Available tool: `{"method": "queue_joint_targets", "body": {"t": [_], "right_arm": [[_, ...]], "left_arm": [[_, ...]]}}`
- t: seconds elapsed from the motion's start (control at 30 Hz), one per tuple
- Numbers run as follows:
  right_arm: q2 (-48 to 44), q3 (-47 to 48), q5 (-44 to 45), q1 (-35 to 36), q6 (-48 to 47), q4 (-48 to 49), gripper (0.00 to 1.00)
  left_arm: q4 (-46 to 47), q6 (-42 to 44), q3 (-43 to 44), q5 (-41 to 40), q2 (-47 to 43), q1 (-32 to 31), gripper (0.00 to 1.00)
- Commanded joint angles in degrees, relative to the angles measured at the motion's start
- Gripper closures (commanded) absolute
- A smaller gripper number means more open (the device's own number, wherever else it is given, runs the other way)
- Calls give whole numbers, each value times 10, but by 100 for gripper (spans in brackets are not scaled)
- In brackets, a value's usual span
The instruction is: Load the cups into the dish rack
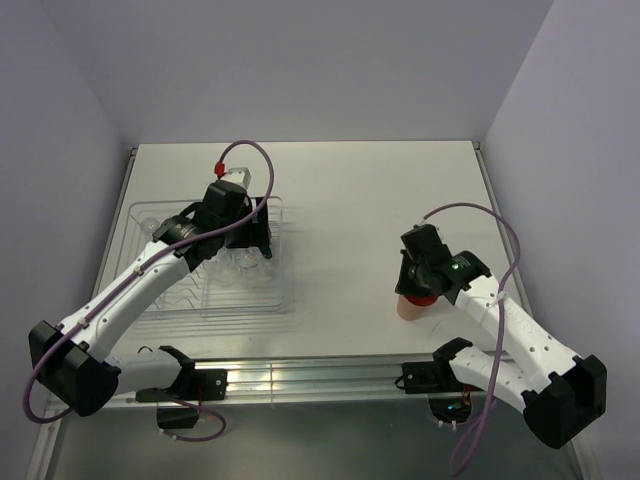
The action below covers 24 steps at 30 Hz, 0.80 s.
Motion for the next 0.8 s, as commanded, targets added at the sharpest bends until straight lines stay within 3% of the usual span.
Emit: {"method": "queue_joint_targets", "body": {"t": [0.0,0.13,0.27,0.5,0.77], "right_arm": [[15,4,2,5,5,33,97],[38,48,-10,8,-6,52,100],[79,165,-47,11,-20,87,100],[179,302,-153,11,-15,198,100],[237,368,-304,-2,32,336,100]], "left_arm": [[22,0,-1,-9,-19,2,14],[28,-4,3,-7,-31,5,14],[47,-7,10,25,-54,23,14],[79,-8,36,127,-99,93,12],[216,-57,-3,408,-107,223,11]]}}
